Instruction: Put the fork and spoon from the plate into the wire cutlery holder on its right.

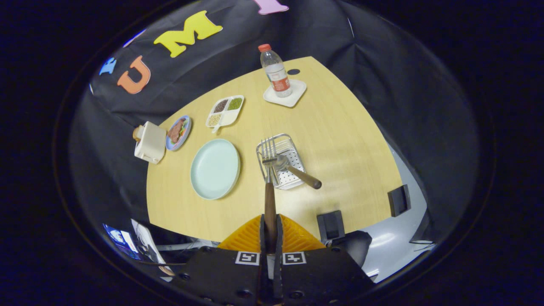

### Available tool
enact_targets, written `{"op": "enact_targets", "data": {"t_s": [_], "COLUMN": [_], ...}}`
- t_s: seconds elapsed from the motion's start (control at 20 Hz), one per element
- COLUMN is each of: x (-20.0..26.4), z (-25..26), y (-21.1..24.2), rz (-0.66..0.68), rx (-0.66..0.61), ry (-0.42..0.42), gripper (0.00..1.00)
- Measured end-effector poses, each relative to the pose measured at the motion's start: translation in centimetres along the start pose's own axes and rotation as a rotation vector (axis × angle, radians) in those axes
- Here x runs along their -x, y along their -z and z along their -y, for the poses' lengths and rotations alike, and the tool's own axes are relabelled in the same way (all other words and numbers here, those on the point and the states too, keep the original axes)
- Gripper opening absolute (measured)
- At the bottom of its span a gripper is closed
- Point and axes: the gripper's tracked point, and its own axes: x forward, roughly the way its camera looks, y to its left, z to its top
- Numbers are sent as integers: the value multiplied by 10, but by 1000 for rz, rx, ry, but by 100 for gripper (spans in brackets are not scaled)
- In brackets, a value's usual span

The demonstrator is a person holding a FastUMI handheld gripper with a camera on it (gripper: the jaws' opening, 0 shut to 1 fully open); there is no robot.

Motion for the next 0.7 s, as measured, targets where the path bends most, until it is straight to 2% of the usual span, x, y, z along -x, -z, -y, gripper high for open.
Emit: {"op": "enact_targets", "data": {"t_s": [0.1,0.3,0.4,0.5,0.55,0.6,0.7], "x": [-5,-6,-5,-1,-1,2,8], "z": [1,0,-8,-14,-16,-19,-27], "y": [-2,-4,-7,-8,-10,-10,-16], "rz": [1,12,22,38,52,75,137], "rx": [-3,-16,-19,-16,-8,4,40], "ry": [9,15,-17,-31,-32,-28,-23], "gripper": [9,9,16,56,62,77,88]}}
